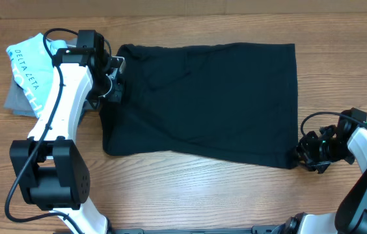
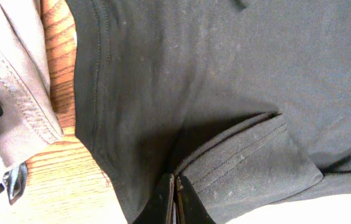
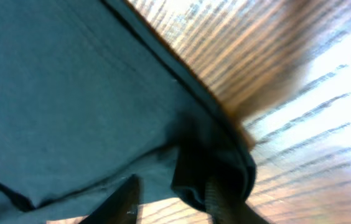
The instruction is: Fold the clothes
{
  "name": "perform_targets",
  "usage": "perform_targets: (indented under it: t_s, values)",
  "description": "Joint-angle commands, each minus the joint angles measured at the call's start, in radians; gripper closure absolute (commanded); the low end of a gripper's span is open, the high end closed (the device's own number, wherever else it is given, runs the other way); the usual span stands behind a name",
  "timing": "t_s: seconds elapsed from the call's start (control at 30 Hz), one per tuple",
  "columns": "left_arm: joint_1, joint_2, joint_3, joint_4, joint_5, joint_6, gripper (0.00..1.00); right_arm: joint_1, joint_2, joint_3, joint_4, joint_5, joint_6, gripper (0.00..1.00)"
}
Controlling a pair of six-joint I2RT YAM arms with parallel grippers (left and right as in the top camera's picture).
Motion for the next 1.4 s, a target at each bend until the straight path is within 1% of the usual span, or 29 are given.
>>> perform_targets:
  t_s: [0.0,0.03,0.07,0.13,0.2,0.27,0.37,0.53,0.67,0.8,0.9,1.17,1.37]
  values:
    - [0.000,-0.019,0.017,0.001,-0.009,-0.004,0.96,0.002,-0.006,-0.007,0.004,0.082,0.000,0.58]
    - [0.000,-0.019,0.017,0.001,-0.009,-0.004,0.96,0.002,-0.006,-0.007,0.005,0.096,0.014,0.58]
    - [0.000,-0.019,0.017,0.001,-0.009,-0.004,0.96,0.002,-0.006,-0.008,0.011,0.100,0.018,0.61]
    - [0.000,-0.019,0.017,0.000,-0.009,-0.004,0.96,0.002,-0.006,-0.012,0.027,0.093,0.018,0.75]
    - [0.000,-0.019,0.017,0.000,-0.009,-0.004,0.96,0.002,-0.006,-0.012,0.026,0.088,0.018,0.87]
    - [0.000,-0.021,0.018,0.000,-0.009,-0.003,0.96,0.002,-0.006,-0.011,0.026,0.088,0.018,0.96]
    - [0.000,-0.021,0.045,-0.022,-0.009,-0.003,0.96,0.000,-0.007,-0.006,0.024,0.076,0.018,0.96]
    - [0.000,-0.021,0.174,-0.111,-0.010,0.005,0.96,0.000,-0.021,0.047,0.002,0.026,0.017,0.96]
    - [0.000,-0.021,0.233,-0.142,-0.034,0.019,0.96,0.000,-0.040,0.074,0.016,0.024,0.017,0.96]
    - [0.000,-0.021,0.243,-0.125,-0.073,0.019,0.96,0.000,-0.040,0.078,0.104,0.012,0.022,0.96]
    - [0.000,-0.021,0.243,-0.114,-0.073,0.031,0.96,0.000,-0.040,0.078,0.150,-0.016,0.021,0.96]
    - [0.000,-0.021,0.242,-0.077,-0.068,0.042,0.96,0.000,-0.040,0.078,0.362,-0.138,0.021,0.96]
    - [0.000,-0.020,0.242,-0.064,-0.061,0.045,0.96,0.001,-0.040,0.078,0.491,-0.156,0.022,0.96]
